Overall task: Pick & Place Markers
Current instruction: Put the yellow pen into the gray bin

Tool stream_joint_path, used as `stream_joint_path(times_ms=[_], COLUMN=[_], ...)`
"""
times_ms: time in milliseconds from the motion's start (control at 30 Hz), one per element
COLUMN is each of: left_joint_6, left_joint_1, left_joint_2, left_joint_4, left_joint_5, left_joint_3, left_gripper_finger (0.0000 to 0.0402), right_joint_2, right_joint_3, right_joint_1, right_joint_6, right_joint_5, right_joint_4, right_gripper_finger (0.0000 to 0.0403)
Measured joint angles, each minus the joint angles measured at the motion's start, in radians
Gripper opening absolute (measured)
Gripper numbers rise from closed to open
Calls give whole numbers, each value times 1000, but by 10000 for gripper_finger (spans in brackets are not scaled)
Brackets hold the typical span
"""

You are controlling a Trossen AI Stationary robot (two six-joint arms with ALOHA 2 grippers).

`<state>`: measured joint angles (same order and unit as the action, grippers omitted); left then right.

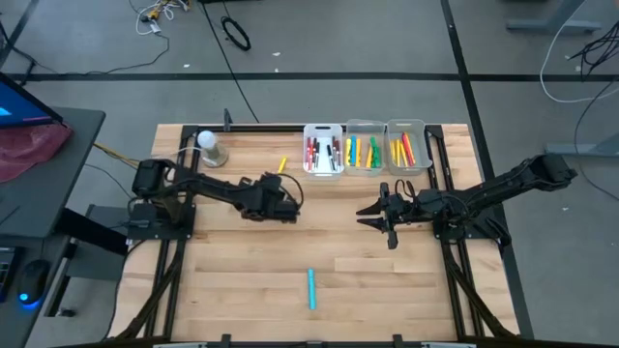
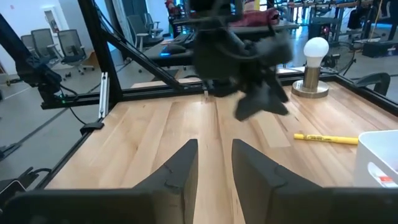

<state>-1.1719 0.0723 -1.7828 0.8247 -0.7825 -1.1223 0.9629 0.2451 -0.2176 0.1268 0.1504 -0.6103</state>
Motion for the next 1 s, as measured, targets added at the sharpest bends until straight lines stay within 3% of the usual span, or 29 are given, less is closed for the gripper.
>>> stream_joint_path(times_ms=[300,500,733,1000], left_joint_6=[219,272,273,261], left_joint_1=[-211,-267,-267,-246], left_joint_2=[0,-1,-1,4], left_joint_4=[-529,-723,-755,-787], left_joint_5=[141,157,174,173], left_joint_3=[199,284,351,422], left_gripper_finger=[253,263,219,119], right_joint_2=[0,0,0,0], right_joint_3=[0,0,0,0], right_joint_1=[0,0,1,1], right_joint_6=[0,-4,-5,0], right_joint_5=[0,8,57,57], right_joint_4=[0,1,1,2], right_gripper_finger=[97,98,97,97])
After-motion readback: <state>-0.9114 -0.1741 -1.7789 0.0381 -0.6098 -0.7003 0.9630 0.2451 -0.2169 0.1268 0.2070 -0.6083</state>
